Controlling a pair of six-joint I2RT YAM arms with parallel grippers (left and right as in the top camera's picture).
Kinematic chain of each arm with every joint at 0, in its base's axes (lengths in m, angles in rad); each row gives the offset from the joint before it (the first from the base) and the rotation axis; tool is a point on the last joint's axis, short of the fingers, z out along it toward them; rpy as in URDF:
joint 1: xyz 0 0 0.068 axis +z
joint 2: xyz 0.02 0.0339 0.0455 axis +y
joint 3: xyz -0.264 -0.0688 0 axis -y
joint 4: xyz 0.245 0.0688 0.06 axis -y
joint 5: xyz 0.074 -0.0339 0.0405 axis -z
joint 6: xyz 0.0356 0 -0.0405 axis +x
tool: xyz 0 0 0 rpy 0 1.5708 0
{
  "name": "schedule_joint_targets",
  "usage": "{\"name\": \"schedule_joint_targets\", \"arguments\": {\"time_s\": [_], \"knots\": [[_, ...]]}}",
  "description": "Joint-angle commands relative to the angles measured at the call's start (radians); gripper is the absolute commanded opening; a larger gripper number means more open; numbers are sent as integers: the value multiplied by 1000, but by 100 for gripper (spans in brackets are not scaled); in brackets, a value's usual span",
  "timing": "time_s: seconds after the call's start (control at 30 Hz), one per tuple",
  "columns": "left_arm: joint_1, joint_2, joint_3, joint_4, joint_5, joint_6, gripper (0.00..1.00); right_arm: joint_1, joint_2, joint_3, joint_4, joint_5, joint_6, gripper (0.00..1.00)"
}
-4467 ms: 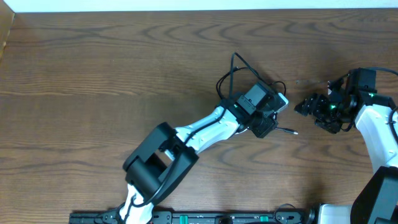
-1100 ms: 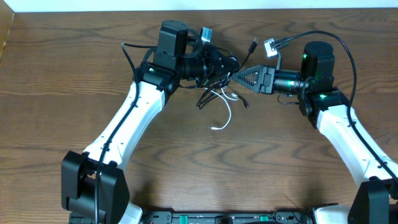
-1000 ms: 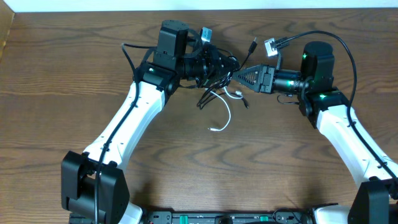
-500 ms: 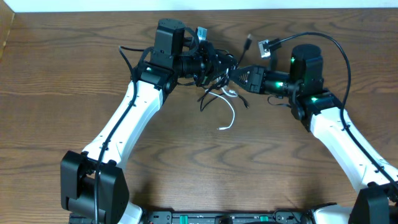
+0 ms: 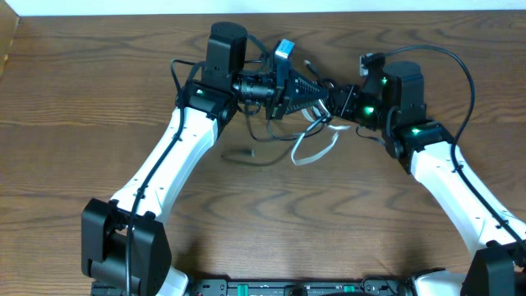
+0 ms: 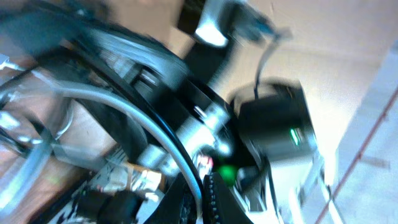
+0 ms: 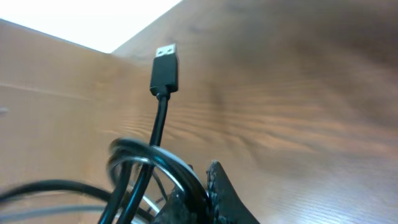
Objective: Untangle cables
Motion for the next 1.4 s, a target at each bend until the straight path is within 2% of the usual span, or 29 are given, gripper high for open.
{"name": "schedule_joint_targets", "arguments": {"time_s": [0.0,0.17,0.43,0.5,0.6,0.77,0.9,0.93,1.03,1.17,1.27,1.37], "knots": [[15,-16,2,8,203,176,7,-51,2,6,-107,90,-84,1],[72,-16,2,8,266,305,7,-149,2,6,-270,92,-183,1],[229,-15,-16,-3,192,474,8,-282,2,6,-427,85,-364,1],[275,-15,-17,-62,116,527,8,-304,0,7,-424,28,-425,1],[337,-15,-17,-224,-77,642,8,-328,-8,16,-428,-52,-488,1],[393,-15,-17,-504,-493,813,7,-398,-19,74,-537,38,-489,1],[399,-15,-17,-594,-677,888,7,-465,-19,105,-595,6,-512,1],[399,-15,-17,-617,-774,898,7,-477,-19,106,-599,-60,-533,1],[399,-15,-17,-640,-864,907,7,-472,-19,107,-598,-169,-549,1],[393,-15,-17,-668,-883,946,8,-405,-19,106,-591,-346,-561,1],[367,-15,-17,-681,-832,990,21,-331,-19,106,-581,-336,-560,1],[323,-16,-17,-695,-639,1165,40,-276,-19,106,-578,-268,-524,1]]}}
